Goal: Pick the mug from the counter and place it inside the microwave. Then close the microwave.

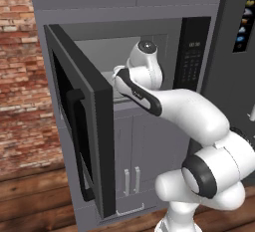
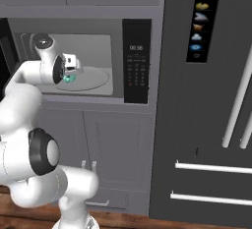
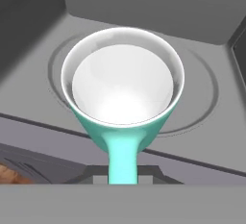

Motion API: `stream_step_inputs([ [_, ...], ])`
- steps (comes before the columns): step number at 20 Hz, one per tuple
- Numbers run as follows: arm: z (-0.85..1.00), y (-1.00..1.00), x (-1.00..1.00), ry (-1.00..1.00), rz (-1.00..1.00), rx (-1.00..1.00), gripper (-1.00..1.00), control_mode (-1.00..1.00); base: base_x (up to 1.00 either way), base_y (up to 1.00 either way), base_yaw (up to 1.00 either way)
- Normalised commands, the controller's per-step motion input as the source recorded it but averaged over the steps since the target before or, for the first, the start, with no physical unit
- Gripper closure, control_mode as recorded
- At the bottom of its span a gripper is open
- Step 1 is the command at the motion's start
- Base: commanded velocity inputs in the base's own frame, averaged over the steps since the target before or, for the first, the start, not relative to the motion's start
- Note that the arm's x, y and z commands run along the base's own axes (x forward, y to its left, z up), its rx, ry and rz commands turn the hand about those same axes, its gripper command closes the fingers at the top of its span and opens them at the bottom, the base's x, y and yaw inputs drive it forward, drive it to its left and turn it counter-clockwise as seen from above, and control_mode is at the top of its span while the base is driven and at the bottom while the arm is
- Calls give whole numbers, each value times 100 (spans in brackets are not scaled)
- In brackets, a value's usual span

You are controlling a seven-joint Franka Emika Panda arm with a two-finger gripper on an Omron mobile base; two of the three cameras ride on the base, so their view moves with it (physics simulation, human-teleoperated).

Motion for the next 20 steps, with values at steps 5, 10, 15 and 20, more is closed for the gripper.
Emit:
stream_step_inputs([
  [5, -9, 0, 16, 0, 0, 0, 100, -100, 0, 0, 0],
  [10, -14, 0, 14, 0, 0, 0, 100, -100, 0, 0, 0],
  [15, -15, 2, 12, 0, 0, 0, 100, -100, 0, 0, 0],
  [20, -9, 9, 13, 0, 0, 0, 100, -100, 0, 0, 0],
])
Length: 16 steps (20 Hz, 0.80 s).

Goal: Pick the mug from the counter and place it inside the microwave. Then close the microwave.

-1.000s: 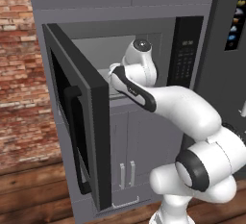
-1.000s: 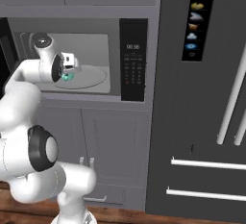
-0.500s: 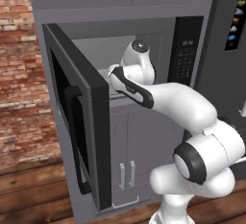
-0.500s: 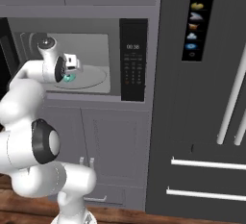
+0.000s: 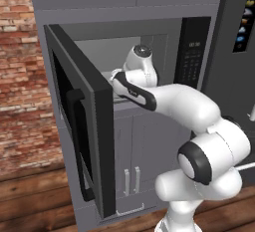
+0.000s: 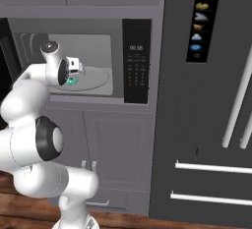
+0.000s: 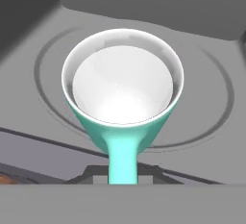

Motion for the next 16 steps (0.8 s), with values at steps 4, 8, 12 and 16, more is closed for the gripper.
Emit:
stream_step_inputs([
  [4, -4, 12, 17, 0, 0, 0, 100, -100, 0, 0, 0],
  [8, 0, 9, 27, 0, 0, 0, 100, -100, 0, 0, 0],
  [12, -1, 4, 28, 0, 0, 0, 100, -100, 0, 0, 0],
  [16, 0, 3, 29, 0, 0, 0, 100, -100, 0, 0, 0],
])
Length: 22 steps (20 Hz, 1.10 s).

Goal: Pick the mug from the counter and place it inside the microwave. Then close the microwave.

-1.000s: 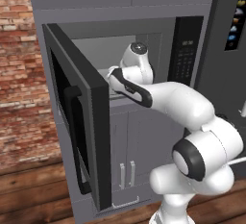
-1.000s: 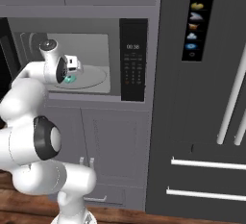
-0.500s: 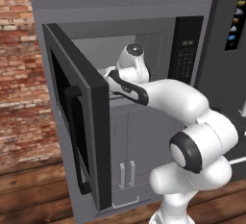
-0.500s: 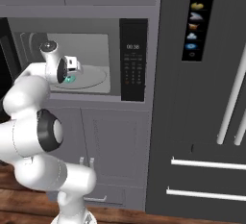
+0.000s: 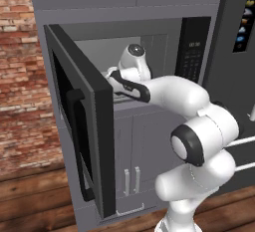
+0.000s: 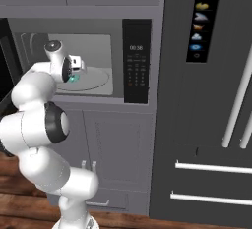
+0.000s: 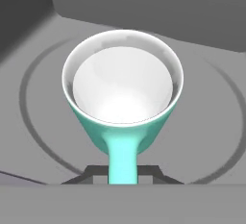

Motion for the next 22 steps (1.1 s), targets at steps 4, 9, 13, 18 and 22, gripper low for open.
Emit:
stream_step_inputs([
  [4, -2, 3, 21, 0, 0, 0, 100, -100, 0, 0, 0],
  [9, -18, 3, 3, 0, 0, 0, 100, -100, 0, 0, 0],
  [13, -21, 5, 4, 0, 0, 0, 100, -100, 0, 0, 0],
  [18, -24, 3, 5, 0, 0, 0, 100, -100, 0, 0, 0],
  [22, -7, 2, 3, 0, 0, 0, 100, -100, 0, 0, 0],
])
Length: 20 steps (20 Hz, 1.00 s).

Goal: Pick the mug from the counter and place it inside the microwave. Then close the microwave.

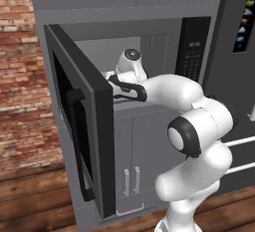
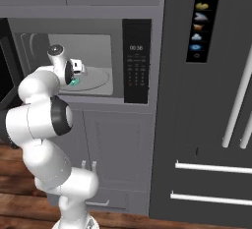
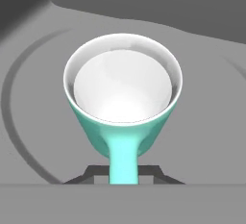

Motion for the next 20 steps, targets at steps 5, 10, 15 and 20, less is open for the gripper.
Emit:
stream_step_inputs([
  [5, 0, 0, 0, 0, 0, 0, 100, -100, 0, 0, 0],
  [10, 0, 0, 0, 0, 0, 0, -100, -100, 0, 0, 0],
  [15, 0, 0, 0, 0, 0, 0, -100, -100, 0, 0, 0],
  [20, 0, -4, -1, 0, 0, 0, -100, -100, 0, 0, 0],
])
